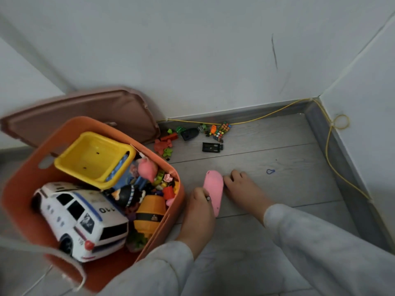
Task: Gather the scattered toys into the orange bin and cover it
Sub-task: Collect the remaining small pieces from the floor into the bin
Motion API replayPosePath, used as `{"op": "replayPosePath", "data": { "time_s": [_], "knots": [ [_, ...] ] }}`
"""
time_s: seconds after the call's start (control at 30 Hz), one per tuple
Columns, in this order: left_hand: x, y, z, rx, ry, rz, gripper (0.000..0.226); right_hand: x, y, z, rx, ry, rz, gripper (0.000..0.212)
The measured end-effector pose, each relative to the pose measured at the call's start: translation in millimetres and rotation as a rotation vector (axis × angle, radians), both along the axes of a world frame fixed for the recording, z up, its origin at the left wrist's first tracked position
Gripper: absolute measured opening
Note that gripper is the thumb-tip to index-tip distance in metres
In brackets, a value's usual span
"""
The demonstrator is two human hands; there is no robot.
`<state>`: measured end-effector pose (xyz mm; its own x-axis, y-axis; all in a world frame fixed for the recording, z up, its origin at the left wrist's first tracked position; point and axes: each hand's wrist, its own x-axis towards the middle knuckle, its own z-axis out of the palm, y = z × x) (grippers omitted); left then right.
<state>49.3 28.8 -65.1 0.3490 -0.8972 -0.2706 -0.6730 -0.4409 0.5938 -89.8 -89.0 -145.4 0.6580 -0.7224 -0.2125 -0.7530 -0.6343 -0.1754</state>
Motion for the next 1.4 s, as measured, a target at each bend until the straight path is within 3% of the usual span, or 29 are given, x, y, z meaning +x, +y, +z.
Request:
{"op": "replayPosePath", "data": {
  "time_s": [0.23,0.43,0.73,0.93,1.17,1.27,1.4],
  "knots": [
    [-2.4,3.4,41.4,0.005,0.148,0.093,0.014,0.5,-10.2,46.6,0.195,-0.054,-0.036,0.025],
    [-0.9,2.8,92.5,-0.134,0.180,-0.080,0.007,-8.1,-34.4,108.9,0.153,-0.154,-0.136,0.032],
    [79.6,-11.1,163.2,-0.370,0.144,-0.020,0.017,25.5,-32.6,236.7,0.025,-0.324,-0.213,0.025],
    [161.0,5.6,177.9,-0.222,0.121,-0.102,0.019,82.4,-1.6,280.9,0.094,-0.329,-0.099,0.022],
    [227.3,23.0,191.4,0.196,0.116,-0.478,0.014,152.1,53.2,292.1,0.238,-0.274,-0.015,0.019],
    [241.6,21.6,199.5,0.224,0.111,-0.566,0.034,173.4,75.5,286.0,0.312,-0.239,-0.021,0.025],
    [262.8,13.8,207.9,0.189,0.134,-0.559,0.035,194.1,97.5,291.7,0.355,-0.253,-0.098,0.033]
  ]
}}
